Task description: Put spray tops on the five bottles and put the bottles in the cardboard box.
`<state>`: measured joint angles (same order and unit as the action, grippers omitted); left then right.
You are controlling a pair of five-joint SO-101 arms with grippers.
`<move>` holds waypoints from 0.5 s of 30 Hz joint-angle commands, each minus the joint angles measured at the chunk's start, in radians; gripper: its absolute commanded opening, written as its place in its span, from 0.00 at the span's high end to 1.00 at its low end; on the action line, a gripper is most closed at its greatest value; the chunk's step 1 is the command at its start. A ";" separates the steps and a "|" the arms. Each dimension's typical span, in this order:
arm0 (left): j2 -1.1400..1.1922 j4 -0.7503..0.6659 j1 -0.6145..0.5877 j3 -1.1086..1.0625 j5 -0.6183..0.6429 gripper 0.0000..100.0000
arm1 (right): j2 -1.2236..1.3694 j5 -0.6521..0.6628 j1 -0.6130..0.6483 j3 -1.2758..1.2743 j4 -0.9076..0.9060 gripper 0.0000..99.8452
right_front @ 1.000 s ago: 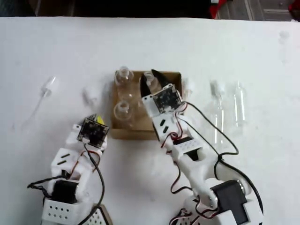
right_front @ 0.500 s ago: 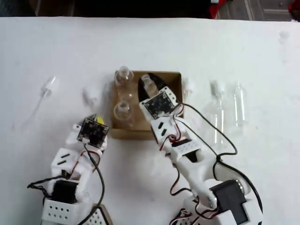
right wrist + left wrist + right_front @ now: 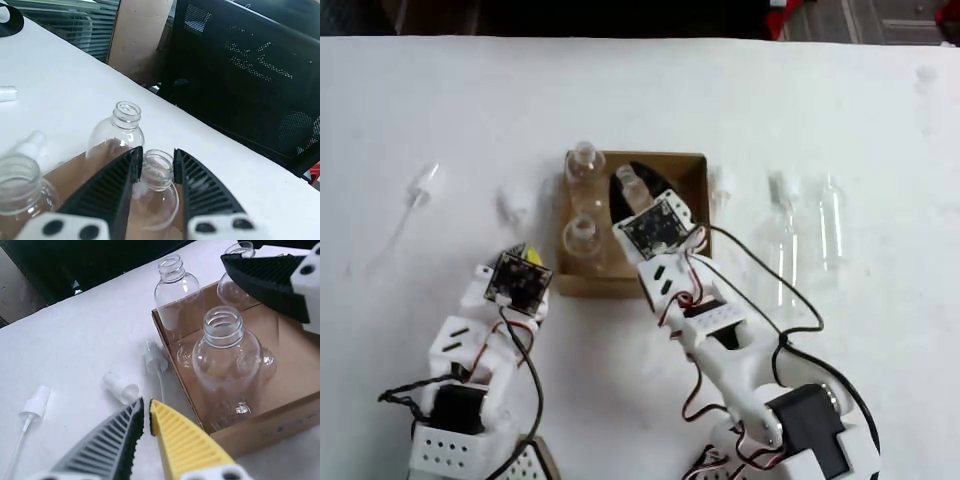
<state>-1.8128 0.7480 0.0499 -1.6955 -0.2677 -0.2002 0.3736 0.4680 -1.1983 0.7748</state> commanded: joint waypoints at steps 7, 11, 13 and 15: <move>-0.010 0.002 0.007 0.003 -0.012 0.97 | -0.004 0.014 -0.001 0.009 0.073 0.98; -0.010 0.002 0.008 0.003 -0.012 0.97 | -0.002 0.015 -0.013 0.011 0.081 0.98; -0.010 0.002 0.008 0.003 -0.012 0.97 | -0.002 0.014 -0.013 0.011 0.081 0.98; -0.010 0.002 0.008 0.003 -0.012 0.97 | -0.002 0.014 -0.013 0.011 0.081 0.98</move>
<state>-1.8128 0.7480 0.0499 -1.6955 -0.2677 -0.2002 0.3767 0.4664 -1.1983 0.8286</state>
